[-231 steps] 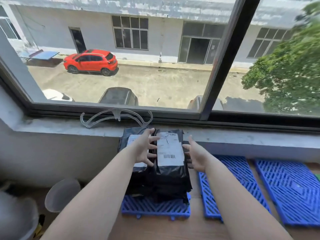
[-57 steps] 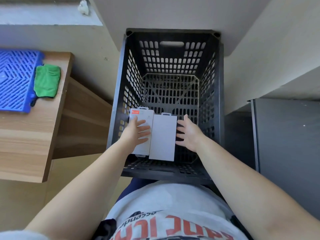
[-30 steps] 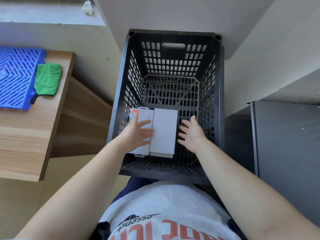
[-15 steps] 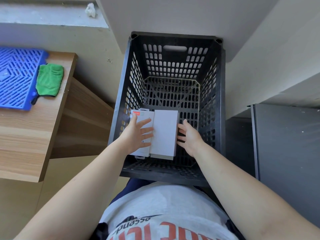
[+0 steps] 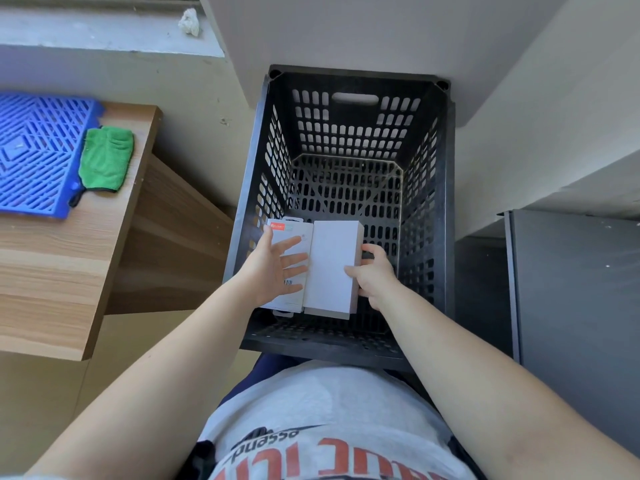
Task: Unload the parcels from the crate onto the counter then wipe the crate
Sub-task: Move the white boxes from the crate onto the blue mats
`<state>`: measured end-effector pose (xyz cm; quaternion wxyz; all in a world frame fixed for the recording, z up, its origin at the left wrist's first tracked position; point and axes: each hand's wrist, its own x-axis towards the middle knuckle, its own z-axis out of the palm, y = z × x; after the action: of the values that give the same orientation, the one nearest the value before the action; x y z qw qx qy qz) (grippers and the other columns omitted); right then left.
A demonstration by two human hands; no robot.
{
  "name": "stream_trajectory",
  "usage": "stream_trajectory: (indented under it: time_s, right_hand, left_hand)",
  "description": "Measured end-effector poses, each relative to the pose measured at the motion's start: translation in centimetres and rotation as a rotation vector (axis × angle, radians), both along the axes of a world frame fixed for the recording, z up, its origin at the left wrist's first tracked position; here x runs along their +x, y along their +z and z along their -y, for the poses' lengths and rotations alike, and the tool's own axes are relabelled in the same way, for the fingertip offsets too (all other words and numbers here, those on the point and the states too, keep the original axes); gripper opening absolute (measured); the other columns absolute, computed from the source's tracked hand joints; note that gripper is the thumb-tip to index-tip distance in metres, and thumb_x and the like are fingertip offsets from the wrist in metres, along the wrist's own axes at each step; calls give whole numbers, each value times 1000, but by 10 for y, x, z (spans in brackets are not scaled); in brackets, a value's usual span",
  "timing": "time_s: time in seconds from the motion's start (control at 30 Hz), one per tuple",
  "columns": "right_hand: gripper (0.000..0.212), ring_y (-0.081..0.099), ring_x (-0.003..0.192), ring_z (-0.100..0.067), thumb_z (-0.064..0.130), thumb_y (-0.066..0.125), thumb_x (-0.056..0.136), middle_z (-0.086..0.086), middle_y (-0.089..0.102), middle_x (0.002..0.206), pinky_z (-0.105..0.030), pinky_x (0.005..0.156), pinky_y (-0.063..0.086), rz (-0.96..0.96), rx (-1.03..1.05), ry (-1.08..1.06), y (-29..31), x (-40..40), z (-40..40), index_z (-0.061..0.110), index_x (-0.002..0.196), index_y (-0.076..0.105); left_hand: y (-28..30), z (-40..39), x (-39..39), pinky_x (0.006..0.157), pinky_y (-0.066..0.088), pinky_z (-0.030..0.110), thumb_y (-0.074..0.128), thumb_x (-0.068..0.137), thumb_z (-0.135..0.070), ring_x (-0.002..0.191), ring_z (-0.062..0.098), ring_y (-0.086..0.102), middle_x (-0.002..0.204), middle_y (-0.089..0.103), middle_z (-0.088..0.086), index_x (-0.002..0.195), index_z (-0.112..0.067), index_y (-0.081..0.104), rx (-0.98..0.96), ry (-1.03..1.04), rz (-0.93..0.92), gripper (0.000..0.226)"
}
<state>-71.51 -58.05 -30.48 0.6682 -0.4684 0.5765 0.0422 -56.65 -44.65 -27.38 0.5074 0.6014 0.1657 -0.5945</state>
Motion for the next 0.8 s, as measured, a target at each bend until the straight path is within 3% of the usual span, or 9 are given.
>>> stream_trajectory:
  time_s: [0.1,0.2,0.27,0.43,0.6,0.7,0.8]
  right_hand:
    - [63,58,109,-26,-5,62,89,-4,58,115,-52,96,51,12,-4,-6,4,-1,7,23,141,41]
    - [60,60,105,-25,-9,60,89,-5,59,114,-53,93,53,74,24,-46,15,-6,18,23,139,45]
    - [54,63,102,-25,-10,58,90,-8,60,115,-51,85,55,157,75,-114,27,-10,27,21,133,48]
    - [52,64,106,-32,-8,57,92,-15,61,123,-46,71,58,317,168,-144,57,-13,44,19,135,46]
    - [50,65,107,-29,0,59,94,-15,63,124,-44,71,60,385,144,-88,82,-4,56,14,139,43]
    - [38,64,110,-30,30,55,99,-15,63,129,-47,81,59,449,146,-44,91,9,58,13,133,56]
    - [66,61,116,-34,66,36,95,-12,63,128,-55,91,54,482,234,-94,103,31,61,16,130,61]
  left_hand:
    - [2,0,2,111,31,59,21,99,-66,129,32,48,137,56,8,139,-26,51,-2,11,23,64]
    - [5,1,2,103,42,54,42,104,-35,125,31,53,135,60,7,138,-24,53,34,15,77,37]
    - [5,4,1,102,45,53,45,104,-26,123,30,55,133,61,7,129,-27,59,19,-22,85,29]
    - [20,20,0,84,51,52,43,102,-39,118,28,59,127,66,2,126,-26,65,-54,-51,52,34]
    - [49,26,13,84,55,51,54,99,-36,111,27,64,120,68,4,122,-31,65,-101,-75,142,26]
    - [64,29,22,79,57,48,52,98,-32,107,25,66,115,71,4,122,-31,66,-84,-63,211,28]
    - [79,32,33,93,49,51,37,99,-28,104,28,64,111,70,9,122,-24,64,-78,45,217,37]
